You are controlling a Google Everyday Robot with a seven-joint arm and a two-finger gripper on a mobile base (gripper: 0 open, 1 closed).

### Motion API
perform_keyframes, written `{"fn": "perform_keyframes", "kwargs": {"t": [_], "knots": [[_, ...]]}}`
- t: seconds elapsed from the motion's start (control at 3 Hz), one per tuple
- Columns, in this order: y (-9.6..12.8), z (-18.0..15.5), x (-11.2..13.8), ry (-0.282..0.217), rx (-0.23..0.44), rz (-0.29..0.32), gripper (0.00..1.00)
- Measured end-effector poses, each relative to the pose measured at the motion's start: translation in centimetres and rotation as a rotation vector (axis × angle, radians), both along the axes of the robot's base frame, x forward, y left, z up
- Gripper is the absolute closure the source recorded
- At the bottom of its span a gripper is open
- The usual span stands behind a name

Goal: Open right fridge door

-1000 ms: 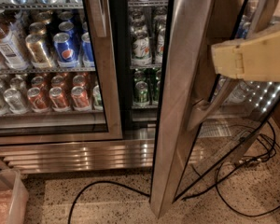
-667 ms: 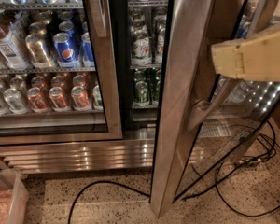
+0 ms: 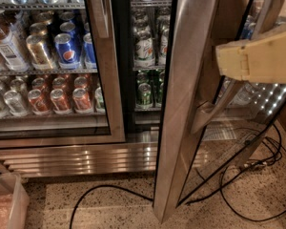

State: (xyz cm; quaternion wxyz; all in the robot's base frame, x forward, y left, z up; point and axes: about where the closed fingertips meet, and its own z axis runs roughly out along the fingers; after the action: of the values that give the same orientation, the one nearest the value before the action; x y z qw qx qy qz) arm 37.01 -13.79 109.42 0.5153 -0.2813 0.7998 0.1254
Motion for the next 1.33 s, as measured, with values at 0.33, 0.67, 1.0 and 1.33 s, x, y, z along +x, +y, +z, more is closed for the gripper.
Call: {"fn": "perform_keyframes", "kwargs": {"t": [0.33, 0.67, 1.0, 1.33], "knots": [[0.0, 0.0, 0.0, 0.0, 0.0, 0.0, 0.59], [0.0, 0.0, 0.0, 0.0, 0.0, 0.0, 0.59], [0.0, 0.0, 0.01, 0.0, 0.0, 0.0, 0.59], [0.0, 0.0, 0.01, 0.0, 0.0, 0.0, 0.4]]}}
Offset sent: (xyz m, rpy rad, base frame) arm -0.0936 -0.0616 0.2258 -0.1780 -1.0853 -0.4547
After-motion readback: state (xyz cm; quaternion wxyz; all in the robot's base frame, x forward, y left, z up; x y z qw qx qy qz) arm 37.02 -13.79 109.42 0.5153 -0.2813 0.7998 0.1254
